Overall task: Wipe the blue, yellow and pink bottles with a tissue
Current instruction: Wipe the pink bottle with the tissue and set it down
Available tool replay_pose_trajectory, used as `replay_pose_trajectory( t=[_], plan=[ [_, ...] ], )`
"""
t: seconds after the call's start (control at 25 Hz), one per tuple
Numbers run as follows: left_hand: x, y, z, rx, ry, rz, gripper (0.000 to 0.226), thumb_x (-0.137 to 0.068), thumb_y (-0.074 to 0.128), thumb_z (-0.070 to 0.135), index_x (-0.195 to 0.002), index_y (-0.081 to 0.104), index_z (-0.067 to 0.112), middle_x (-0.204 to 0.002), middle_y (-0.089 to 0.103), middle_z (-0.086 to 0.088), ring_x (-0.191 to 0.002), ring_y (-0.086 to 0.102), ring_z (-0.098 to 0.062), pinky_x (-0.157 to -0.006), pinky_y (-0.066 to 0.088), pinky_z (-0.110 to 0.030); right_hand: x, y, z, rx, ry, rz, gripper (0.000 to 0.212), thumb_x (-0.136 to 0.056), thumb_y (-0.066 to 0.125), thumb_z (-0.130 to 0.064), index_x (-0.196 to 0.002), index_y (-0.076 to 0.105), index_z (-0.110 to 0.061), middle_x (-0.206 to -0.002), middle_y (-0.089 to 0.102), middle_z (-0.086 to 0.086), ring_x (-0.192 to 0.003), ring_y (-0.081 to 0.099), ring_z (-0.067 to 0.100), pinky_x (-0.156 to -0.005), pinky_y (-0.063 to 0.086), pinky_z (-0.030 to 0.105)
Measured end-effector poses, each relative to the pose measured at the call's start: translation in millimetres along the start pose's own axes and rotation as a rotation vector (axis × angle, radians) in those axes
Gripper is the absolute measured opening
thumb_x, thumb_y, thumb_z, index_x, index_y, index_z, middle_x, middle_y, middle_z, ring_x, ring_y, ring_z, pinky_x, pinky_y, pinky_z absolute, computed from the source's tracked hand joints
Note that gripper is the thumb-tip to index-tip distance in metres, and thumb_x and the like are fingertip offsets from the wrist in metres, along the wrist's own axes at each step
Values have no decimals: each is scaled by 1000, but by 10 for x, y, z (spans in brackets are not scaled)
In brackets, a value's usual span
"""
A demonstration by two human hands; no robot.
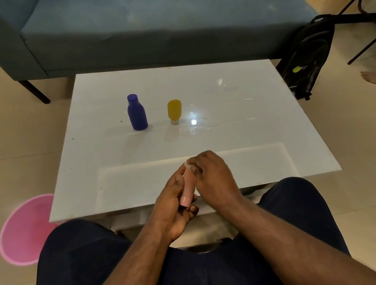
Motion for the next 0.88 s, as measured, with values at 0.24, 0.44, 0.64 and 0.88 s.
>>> replay_pose_trajectory(
  t=[0.24, 0.44, 0.64, 0.88],
  plan=[
    [-38, -40, 20, -172, 57, 64, 29, -103, 53, 25, -125, 71, 33, -113, 63, -4, -85, 54, -21, -64, 42, -31, -144, -126, 184, -84, 163, 41, 21, -95, 51, -11, -105, 68, -14, -108, 63, 3, -96, 56, 11, -83, 40, 16],
    [-9, -25, 33, -177, 89, 57, 27, -103, 54, 23, -117, 76, 29, -97, 63, -5, -84, 51, -21, -65, 39, -32, -39, -161, 133, -168, 147, 49, 21, -94, 52, -7, -102, 68, -18, -104, 65, -6, -95, 59, 5, -85, 48, 18],
    [-54, -30, -9, -163, 69, 51, 23, -100, 58, 28, -110, 79, 31, -99, 62, -8, -85, 51, -22, -65, 41, -33, -23, -150, 191, -172, 144, 87, 18, -95, 54, -12, -106, 68, -19, -105, 64, -6, -94, 55, 2, -84, 46, 13],
    [-80, -77, -30, -138, 87, 44, 25, -99, 59, 29, -118, 76, 29, -96, 59, -8, -78, 47, -19, -62, 37, -32, 69, -78, 117, -134, 90, 16, 20, -96, 53, -13, -111, 66, -18, -106, 61, -7, -93, 52, -1, -79, 38, 2]
  ],
)
Point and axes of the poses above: each hand's wrist, its own x-axis away from the middle knuckle, its own y-axis out of the palm, z = x × y, the point moved 5 cm from there along -x, towards the middle knuckle
